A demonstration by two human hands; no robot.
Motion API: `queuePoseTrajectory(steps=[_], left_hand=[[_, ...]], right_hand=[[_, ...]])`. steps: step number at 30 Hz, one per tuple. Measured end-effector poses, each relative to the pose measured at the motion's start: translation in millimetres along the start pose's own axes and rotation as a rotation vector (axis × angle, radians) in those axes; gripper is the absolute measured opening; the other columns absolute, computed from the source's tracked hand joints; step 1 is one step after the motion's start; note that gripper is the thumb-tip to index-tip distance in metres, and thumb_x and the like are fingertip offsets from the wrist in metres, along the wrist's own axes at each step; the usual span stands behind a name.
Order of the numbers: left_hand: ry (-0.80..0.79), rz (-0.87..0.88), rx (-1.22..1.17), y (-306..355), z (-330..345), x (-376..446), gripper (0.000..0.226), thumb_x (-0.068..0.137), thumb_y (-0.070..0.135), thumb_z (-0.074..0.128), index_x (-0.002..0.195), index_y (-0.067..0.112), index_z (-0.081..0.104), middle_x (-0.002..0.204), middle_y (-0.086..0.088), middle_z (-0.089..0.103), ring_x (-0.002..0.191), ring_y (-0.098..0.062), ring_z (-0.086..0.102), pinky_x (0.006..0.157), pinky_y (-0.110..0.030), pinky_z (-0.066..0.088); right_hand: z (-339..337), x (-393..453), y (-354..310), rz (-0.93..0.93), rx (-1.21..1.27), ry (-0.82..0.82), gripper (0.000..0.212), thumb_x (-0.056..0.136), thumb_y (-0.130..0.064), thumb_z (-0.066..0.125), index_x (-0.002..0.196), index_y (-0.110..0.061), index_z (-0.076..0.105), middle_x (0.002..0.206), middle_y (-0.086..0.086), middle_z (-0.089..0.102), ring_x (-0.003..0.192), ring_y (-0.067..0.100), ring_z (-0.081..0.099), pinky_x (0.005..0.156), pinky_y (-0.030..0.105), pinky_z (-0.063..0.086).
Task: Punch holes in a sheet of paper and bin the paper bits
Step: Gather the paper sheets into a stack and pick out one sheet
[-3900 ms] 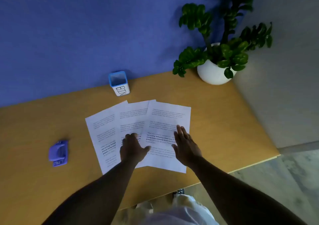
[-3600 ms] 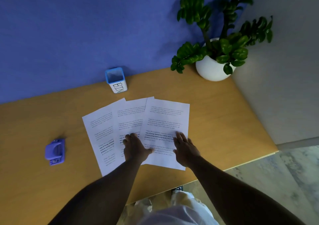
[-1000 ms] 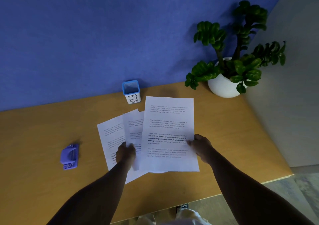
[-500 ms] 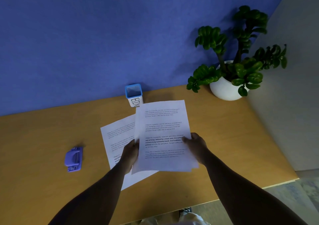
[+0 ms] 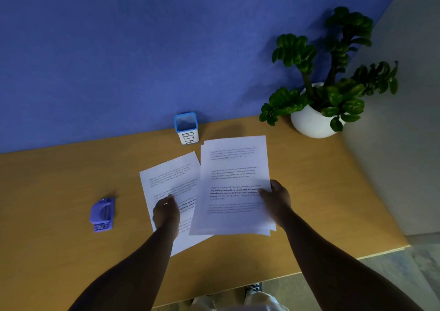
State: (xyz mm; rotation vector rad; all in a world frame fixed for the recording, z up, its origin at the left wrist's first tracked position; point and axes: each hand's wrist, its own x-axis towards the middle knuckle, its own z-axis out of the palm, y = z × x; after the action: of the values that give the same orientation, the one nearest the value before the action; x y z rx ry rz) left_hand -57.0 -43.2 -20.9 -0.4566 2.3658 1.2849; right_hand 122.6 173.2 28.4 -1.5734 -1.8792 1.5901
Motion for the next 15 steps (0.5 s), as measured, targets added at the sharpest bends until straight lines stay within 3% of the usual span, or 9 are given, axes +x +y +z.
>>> queuePoseTrajectory(steps=[2, 6, 10, 15], left_hand=[[0.123, -0.033, 0.056, -8.5, -5.4, 5.5, 0.034, 0.093, 0.038, 0.064, 0.113, 0.010, 0.065, 0.123, -0.014, 0.066, 0.111, -0.036, 0.060, 0.088, -0.041, 0.049], [0.215, -0.143, 0.292, -15.8, -9.7, 11.7, 0.074, 0.077, 0.052, 0.077, 0.127, 0.005, 0.050, 0.135, -0.022, 0.045, 0.125, -0.040, 0.042, 0.100, -0.051, 0.042], [0.214, -0.204, 0.372, -11.1, -10.1, 8.6, 0.104, 0.067, 0.058, 0.082, 0.137, -0.004, 0.036, 0.144, -0.024, 0.033, 0.134, -0.040, 0.032, 0.108, -0.051, 0.035], [0.197, -0.205, 0.453, -10.9, -12.2, 10.7, 0.116, 0.067, 0.058, 0.083, 0.144, -0.007, 0.026, 0.148, -0.026, 0.029, 0.136, -0.039, 0.030, 0.109, -0.048, 0.035]], right_hand=[[-0.6, -0.5, 1.4, -0.007, -0.004, 0.014, 0.016, 0.086, -0.009, 0.058, 0.093, -0.022, 0.063, 0.083, -0.007, 0.066, 0.070, 0.009, 0.059, 0.054, 0.019, 0.040], [1.0, -1.4, 5.8, 0.000, -0.014, 0.027, 0.015, 0.086, -0.010, 0.058, 0.093, -0.021, 0.064, 0.083, -0.006, 0.066, 0.070, 0.010, 0.059, 0.054, 0.020, 0.040], [1.9, -2.4, 9.1, -0.018, -0.011, 0.048, 0.014, 0.086, -0.009, 0.058, 0.092, -0.021, 0.063, 0.083, -0.004, 0.066, 0.071, 0.012, 0.058, 0.056, 0.021, 0.043], [4.4, -2.3, 11.2, -0.017, -0.010, 0.052, 0.014, 0.086, -0.009, 0.059, 0.094, -0.020, 0.064, 0.085, -0.004, 0.066, 0.075, 0.016, 0.059, 0.059, 0.021, 0.043]])
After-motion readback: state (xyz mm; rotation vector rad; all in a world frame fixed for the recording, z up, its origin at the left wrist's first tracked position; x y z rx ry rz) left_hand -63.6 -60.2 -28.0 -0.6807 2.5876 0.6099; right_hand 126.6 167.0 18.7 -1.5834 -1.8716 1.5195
